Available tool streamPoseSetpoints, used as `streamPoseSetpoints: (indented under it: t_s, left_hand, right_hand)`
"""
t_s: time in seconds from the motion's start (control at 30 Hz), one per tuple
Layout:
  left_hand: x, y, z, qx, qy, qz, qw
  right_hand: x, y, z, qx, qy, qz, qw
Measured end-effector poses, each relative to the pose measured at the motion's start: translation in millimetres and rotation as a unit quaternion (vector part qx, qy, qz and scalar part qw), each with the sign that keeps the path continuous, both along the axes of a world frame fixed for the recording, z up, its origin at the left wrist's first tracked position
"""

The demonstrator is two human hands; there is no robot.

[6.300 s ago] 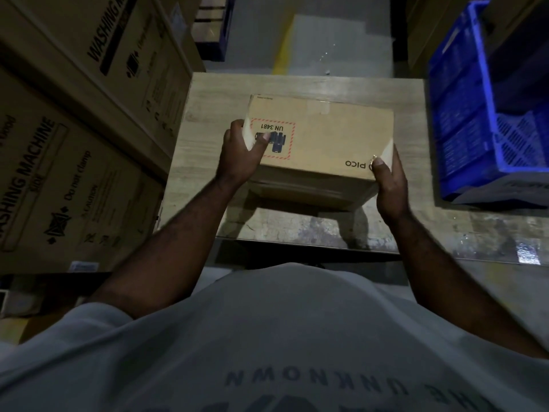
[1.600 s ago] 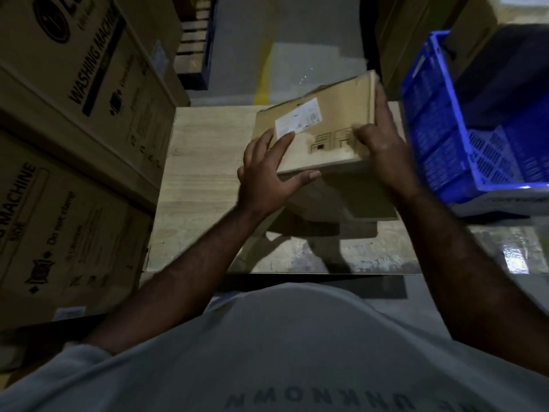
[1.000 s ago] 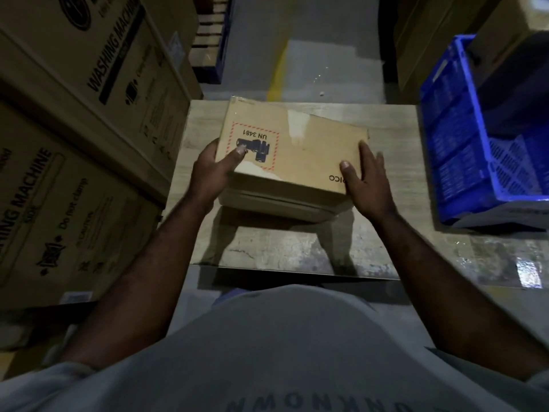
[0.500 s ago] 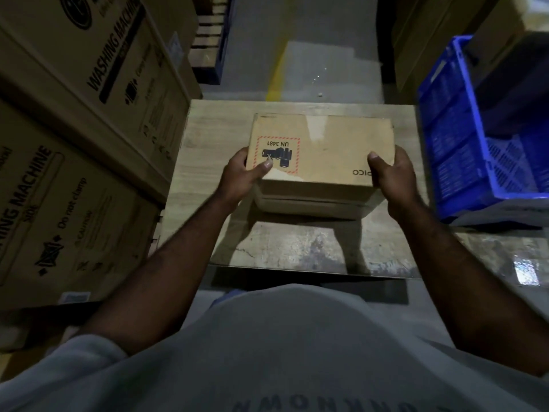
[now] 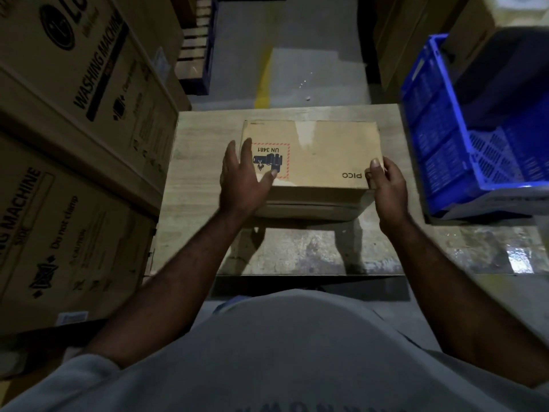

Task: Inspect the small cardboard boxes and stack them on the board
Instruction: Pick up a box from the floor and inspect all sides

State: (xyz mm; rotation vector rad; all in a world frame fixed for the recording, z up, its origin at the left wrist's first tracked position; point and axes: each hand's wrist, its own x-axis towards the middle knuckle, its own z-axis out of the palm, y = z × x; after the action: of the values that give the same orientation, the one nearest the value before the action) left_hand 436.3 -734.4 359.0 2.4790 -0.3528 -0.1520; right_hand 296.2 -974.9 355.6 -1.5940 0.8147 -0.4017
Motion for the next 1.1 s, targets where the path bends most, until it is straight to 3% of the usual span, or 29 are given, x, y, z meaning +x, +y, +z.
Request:
streamPoseSetpoints:
  t_s: [0.27, 0.47, 0.63, 0.87, 0.97, 1.1]
  left_hand:
    - [-17, -22, 8, 0.064, 0.043, 0.000, 0.997]
    - [-6, -29, 5, -0.019, 0.099, 0.010, 0.995]
    - [-4, -32, -12, -0.185, 0.231, 0.041, 0.954]
    - [32, -14, -83, -0.281, 0.310, 0.073, 0.905]
    - [26, -15, -19, -0.332, 0.273, 0.049, 0.902]
    - [28, -20, 47, -0.427, 0.217, 0.023, 0.877]
  right_hand:
    - [-10, 6, -5, -0.030, -0.022, 0.039, 0.999]
    - [7, -15, 35, -0.137, -0.074, 0.094, 0.983]
    - [33, -23, 67, -0.326, -0.049, 0.177, 0.927]
    - [58, 31, 67, -0.498, 0.000, 0.264, 0.826]
    - [66, 49, 63, -0.539, -0.018, 0.302, 0.786]
    - [73, 51, 57, -0.530, 0.016, 0.309, 0.790]
